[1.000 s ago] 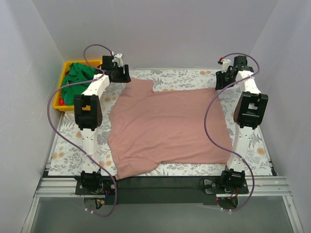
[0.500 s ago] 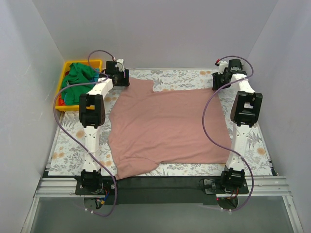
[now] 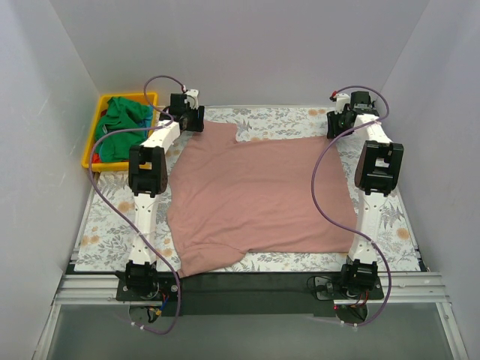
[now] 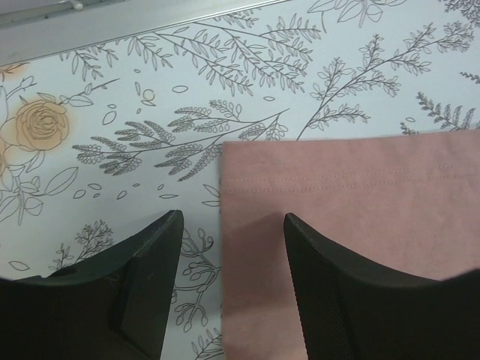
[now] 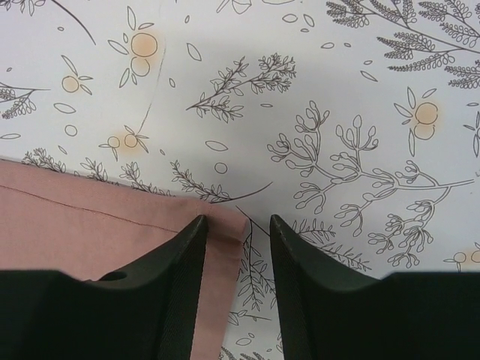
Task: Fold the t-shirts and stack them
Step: Fold the tshirt
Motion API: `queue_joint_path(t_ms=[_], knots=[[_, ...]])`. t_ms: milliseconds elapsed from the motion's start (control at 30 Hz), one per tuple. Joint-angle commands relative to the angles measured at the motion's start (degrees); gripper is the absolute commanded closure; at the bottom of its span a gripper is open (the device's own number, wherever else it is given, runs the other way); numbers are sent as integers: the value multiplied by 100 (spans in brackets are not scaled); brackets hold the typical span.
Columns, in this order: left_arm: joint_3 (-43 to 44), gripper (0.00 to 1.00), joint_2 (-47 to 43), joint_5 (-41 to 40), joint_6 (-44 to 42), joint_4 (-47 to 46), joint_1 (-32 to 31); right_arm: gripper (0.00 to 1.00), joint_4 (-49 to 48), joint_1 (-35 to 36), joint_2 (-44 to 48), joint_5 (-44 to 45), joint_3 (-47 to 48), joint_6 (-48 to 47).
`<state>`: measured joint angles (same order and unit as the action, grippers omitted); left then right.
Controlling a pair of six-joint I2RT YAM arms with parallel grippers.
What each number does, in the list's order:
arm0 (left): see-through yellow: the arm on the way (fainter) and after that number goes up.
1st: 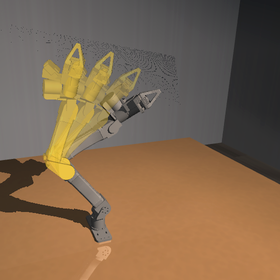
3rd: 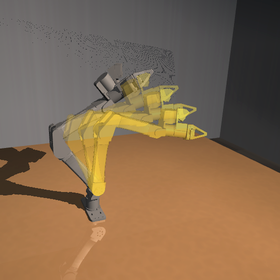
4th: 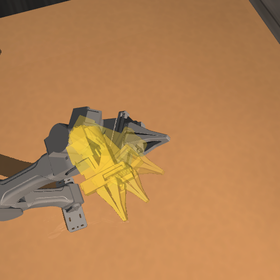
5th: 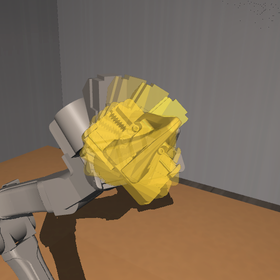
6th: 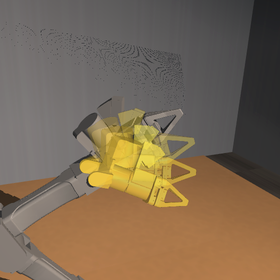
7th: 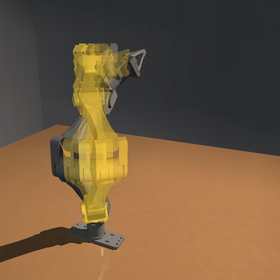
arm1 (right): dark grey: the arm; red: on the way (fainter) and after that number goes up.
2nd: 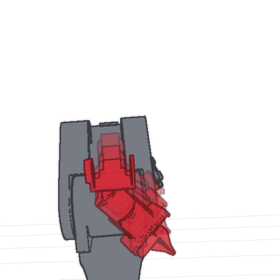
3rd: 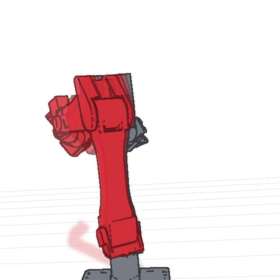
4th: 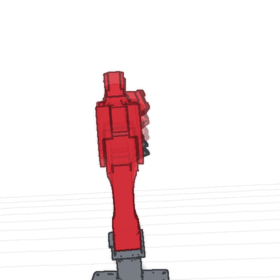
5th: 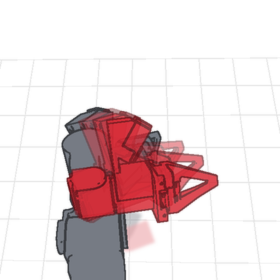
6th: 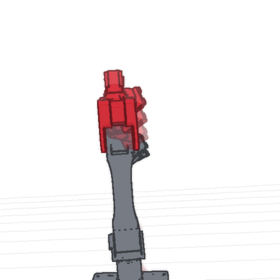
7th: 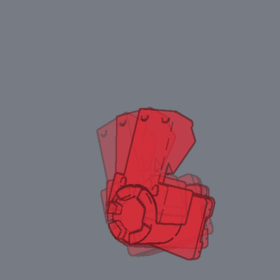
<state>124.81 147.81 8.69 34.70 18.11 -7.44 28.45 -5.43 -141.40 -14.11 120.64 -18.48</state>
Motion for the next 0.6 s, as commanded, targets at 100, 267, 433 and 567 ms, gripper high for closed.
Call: queue_joint_path(t_ms=[100,267,433,567], knots=[[131,52,231,-34,-94,246,-100,70,-102,60,-54,-259,-23,-147],[175,78,240,63,-165,246,-100,98,-102,60,51,-373,-119,-165],[464,100,117,37,-209,281,-91,99,-102,60,280,-470,-207,-191],[474,100,-225,290,-148,132,-21,99,-102,51,560,-505,-251,-270]])
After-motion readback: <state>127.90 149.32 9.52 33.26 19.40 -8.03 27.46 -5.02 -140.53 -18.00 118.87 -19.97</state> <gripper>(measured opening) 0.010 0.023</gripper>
